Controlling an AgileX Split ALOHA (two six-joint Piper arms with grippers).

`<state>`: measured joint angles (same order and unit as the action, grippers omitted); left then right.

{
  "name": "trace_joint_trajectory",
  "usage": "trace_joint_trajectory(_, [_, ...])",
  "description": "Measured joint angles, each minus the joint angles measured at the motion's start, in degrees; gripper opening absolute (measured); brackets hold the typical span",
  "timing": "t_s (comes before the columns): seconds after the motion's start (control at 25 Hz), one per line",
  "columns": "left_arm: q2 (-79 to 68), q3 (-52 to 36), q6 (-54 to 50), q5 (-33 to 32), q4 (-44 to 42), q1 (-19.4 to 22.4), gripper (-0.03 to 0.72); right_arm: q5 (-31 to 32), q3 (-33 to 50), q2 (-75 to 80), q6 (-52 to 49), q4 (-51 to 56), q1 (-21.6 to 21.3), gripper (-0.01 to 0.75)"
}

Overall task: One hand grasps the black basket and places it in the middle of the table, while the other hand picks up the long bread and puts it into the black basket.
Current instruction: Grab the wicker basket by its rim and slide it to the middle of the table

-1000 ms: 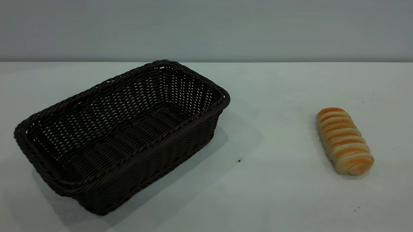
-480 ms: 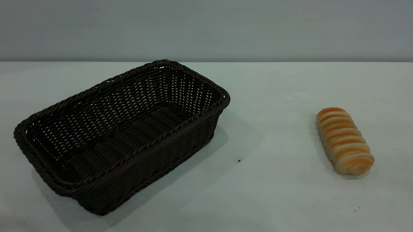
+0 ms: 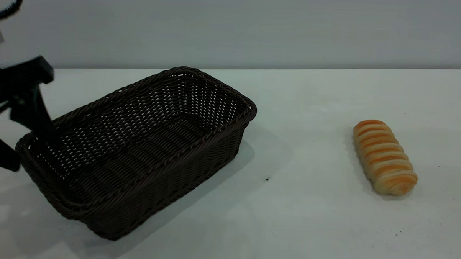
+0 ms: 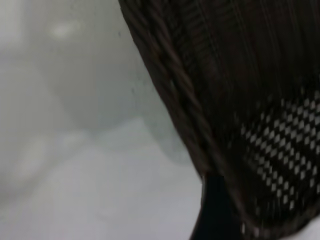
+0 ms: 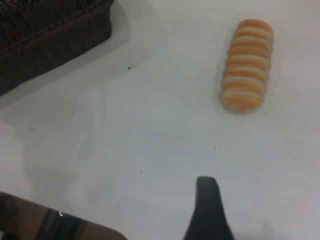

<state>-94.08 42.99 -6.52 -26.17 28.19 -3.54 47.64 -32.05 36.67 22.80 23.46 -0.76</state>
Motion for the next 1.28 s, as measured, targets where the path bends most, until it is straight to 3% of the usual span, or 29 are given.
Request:
trace_joint_trajectory(0.28, [-2.2, 0.4, -2.7, 2.4, 0.6, 0.0, 0.576, -0.1, 0.0, 0.0, 0.0, 0.0, 0.0, 0.562])
trace_joint_trajectory(0.68, [-2.2, 0.2, -16.2, 1.8, -11.3, 0.0, 0.524, -0.1, 0.0, 0.0, 0.1, 0.0, 0.0, 0.562])
trace_joint_trajectory(0.96, [-6.2, -0.9, -19.2, 8.1, -10.6, -0.8, 0.523, -0.1, 0.0, 0.0, 0.1, 0.0, 0.0, 0.562])
trace_joint_trajectory(1.16, [-14.4, -0.9, -18.3, 16.9, -8.4, -3.7, 0.516, -0.3, 0.0, 0.0, 0.1, 0.0, 0.0, 0.562])
trace_joint_trajectory(1.28, [-19.7, -0.2, -18.3, 21.9, -8.4, -5.6, 0.427, -0.7, 0.0, 0.0, 0.1, 0.0, 0.0, 0.562])
